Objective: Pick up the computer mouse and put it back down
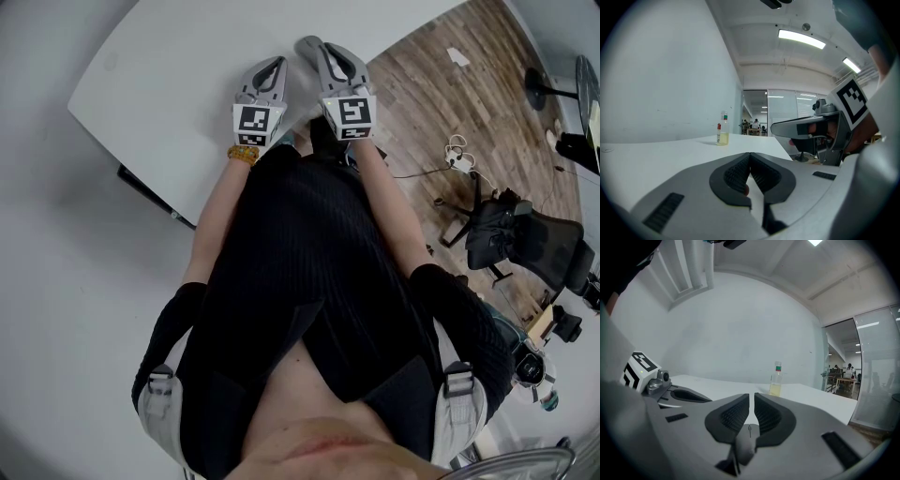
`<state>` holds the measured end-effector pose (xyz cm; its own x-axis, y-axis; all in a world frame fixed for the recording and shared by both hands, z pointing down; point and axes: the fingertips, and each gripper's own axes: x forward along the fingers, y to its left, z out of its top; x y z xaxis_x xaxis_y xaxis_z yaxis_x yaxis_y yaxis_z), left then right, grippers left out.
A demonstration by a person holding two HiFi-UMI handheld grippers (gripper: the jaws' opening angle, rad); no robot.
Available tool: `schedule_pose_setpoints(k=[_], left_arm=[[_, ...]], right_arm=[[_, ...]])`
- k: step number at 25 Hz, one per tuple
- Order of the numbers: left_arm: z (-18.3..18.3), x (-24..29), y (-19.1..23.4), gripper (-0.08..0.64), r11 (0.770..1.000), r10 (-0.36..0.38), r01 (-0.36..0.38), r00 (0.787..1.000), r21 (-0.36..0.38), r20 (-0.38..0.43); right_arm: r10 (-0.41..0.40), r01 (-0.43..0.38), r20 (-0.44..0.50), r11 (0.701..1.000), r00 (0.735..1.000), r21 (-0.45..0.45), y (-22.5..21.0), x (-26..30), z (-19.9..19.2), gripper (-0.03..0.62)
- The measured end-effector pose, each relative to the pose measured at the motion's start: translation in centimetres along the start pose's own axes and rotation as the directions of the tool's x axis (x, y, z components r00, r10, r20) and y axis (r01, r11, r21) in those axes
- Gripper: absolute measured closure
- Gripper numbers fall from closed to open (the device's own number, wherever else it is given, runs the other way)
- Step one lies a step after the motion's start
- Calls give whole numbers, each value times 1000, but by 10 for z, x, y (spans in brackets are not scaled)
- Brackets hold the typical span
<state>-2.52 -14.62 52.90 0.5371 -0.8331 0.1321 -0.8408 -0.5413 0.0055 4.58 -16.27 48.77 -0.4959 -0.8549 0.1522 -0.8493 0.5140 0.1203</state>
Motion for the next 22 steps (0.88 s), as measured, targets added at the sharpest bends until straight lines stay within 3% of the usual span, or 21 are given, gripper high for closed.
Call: schedule_pose_setpoints(k=[22], left_arm=[[-8,0,0,548,1000,1,-1,1000,-3,-4]], right_arm=[[11,-11,-11,1000,1000,-9,2,3,-6,543]])
